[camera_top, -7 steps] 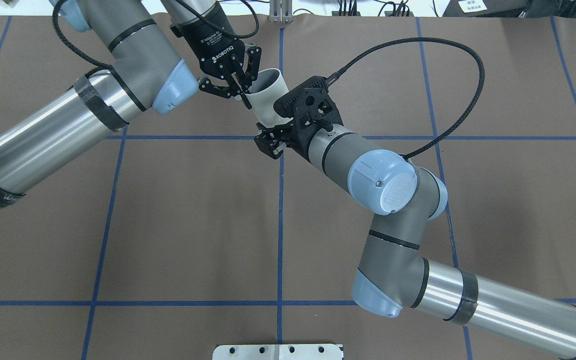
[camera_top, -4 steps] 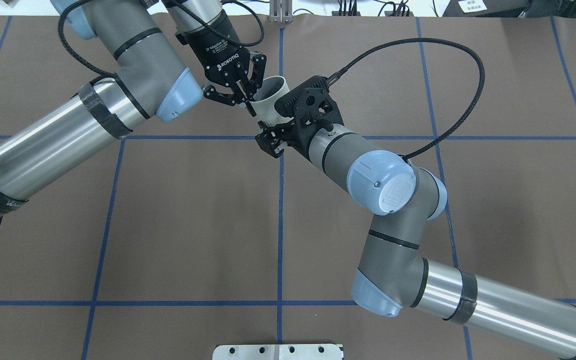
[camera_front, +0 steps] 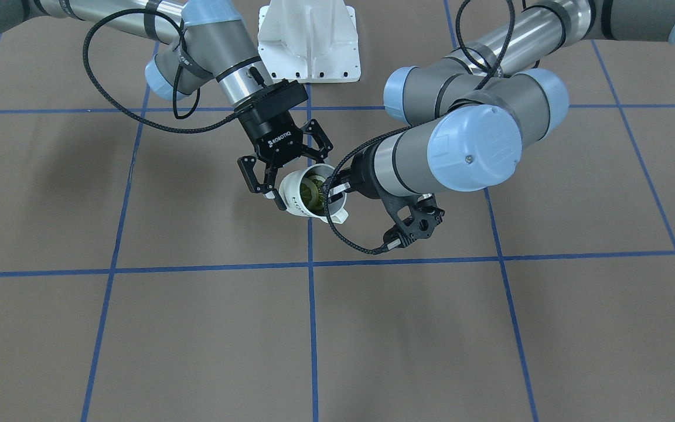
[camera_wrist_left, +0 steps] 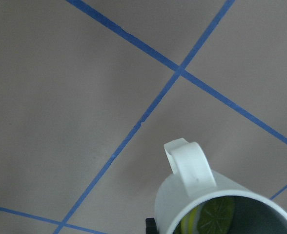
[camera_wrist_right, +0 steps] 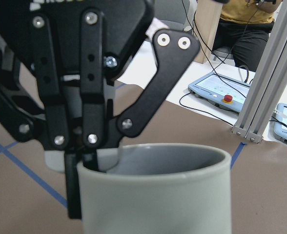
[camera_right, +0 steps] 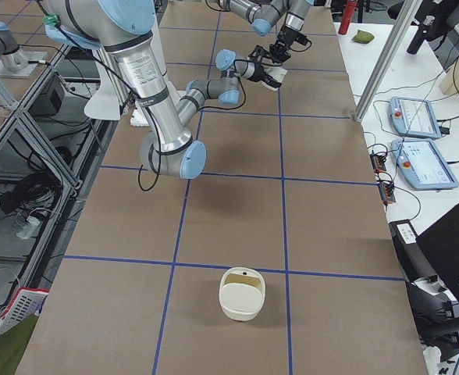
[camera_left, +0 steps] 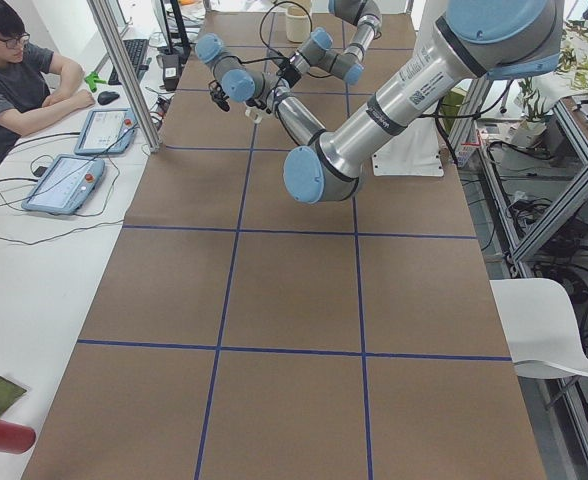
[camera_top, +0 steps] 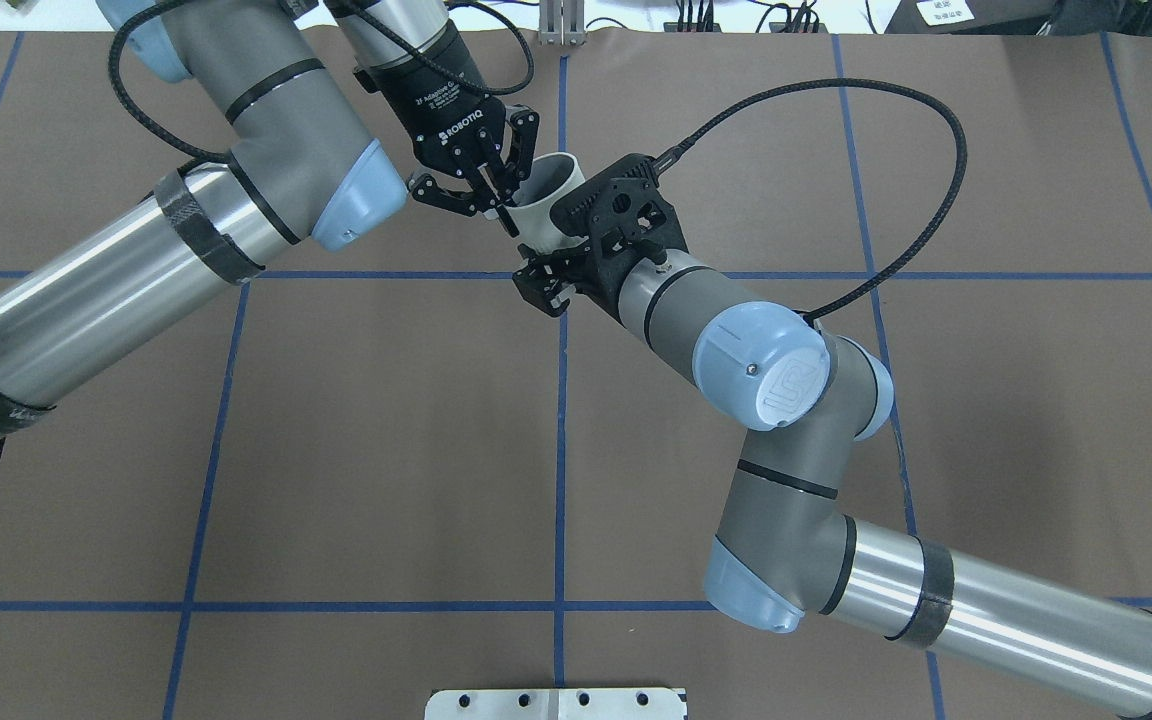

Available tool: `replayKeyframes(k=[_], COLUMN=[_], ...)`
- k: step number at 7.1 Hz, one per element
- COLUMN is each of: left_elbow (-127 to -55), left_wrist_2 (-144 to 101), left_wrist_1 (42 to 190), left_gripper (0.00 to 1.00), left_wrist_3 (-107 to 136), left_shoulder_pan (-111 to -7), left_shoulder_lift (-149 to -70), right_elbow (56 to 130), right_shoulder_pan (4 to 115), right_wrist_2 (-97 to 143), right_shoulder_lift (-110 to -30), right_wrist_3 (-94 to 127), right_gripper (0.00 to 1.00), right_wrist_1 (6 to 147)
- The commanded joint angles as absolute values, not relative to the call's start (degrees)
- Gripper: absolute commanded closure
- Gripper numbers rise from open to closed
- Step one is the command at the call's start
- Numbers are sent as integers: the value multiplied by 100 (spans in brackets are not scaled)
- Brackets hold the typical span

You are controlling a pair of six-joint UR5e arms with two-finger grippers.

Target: Left arm hands cup to right arm to dump lemon

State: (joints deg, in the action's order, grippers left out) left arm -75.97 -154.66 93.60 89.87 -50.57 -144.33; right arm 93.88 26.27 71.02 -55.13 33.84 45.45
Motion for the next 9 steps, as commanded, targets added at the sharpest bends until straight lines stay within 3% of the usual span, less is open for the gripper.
replayKeyframes(k=[1, 2, 3, 4, 9], left_elbow=[-7611, -7611, -7603, -7620, -7717], left_wrist_2=[-15460, -15460, -15469, -15425, -15451], left_wrist_1=[9360, 9360, 9395, 9639, 9747], left_gripper=[100, 100, 83, 1, 0], left_wrist_3=[9009, 9009, 8974, 8974, 8991], left_shoulder_pan=[-5027, -5019, -5027, -5019, -5333], left_shoulder_lift=[-14432, -14432, -14432, -14423, -14326], right_elbow=[9387, 9378, 9387, 9387, 9457], right_shoulder_pan=[2628, 2628, 2628, 2611, 2628], right_wrist_2=[7102, 7110, 7128, 7145, 7172], right_shoulder_lift=[-5520, -5502, -5493, -5502, -5721], right_wrist_3=[3384, 3427, 3550, 3751, 3718], right_gripper=[0, 6, 59, 89, 90], right_wrist_1=[4544, 4544, 4553, 4570, 4526])
